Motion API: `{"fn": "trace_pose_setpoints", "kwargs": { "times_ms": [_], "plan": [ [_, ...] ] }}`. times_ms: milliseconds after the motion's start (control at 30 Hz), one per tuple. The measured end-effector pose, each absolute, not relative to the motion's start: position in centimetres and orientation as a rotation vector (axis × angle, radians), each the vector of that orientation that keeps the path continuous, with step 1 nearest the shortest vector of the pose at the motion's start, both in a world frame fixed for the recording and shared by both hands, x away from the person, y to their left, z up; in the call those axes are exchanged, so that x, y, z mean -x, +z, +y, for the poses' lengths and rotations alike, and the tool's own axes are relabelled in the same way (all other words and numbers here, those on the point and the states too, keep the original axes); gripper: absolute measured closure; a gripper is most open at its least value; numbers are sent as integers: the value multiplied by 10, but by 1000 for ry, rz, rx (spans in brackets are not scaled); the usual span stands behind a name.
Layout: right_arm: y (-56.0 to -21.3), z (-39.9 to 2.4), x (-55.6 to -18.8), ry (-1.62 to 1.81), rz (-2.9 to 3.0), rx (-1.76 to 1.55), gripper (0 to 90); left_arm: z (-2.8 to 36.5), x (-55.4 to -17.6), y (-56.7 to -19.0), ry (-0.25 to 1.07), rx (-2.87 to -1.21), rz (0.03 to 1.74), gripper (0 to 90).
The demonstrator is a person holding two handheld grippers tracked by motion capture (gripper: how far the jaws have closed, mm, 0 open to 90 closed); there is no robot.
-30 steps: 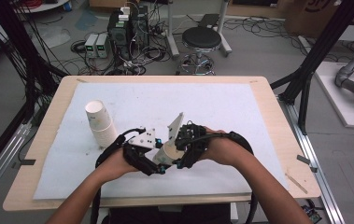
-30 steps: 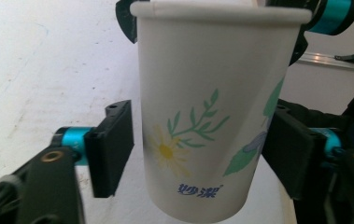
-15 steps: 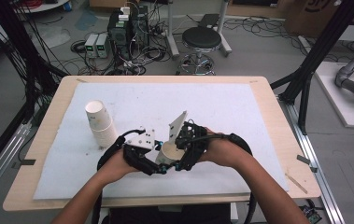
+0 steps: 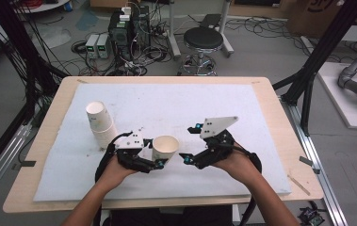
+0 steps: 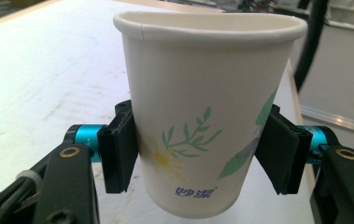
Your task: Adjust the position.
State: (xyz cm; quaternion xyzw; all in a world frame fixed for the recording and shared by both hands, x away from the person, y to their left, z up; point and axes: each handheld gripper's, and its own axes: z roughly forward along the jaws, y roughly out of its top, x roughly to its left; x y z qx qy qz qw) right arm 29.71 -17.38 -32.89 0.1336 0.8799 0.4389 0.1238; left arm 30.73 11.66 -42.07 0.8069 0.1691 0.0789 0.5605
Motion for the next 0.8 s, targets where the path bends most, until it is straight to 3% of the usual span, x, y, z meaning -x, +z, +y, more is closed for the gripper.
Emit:
{"fn": "trace_pose_setpoints", "kwargs": {
  "times_ms": [433, 800],
  "plan": [
    [-383, -252, -285, 1464, 2273, -741, 174, 136, -303, -422, 339, -1735, 489, 361],
    [-385, -274, -287, 1383, 2190, -803, 174, 151, -301, -421, 396, -1677, 509, 360]
  ]
}}
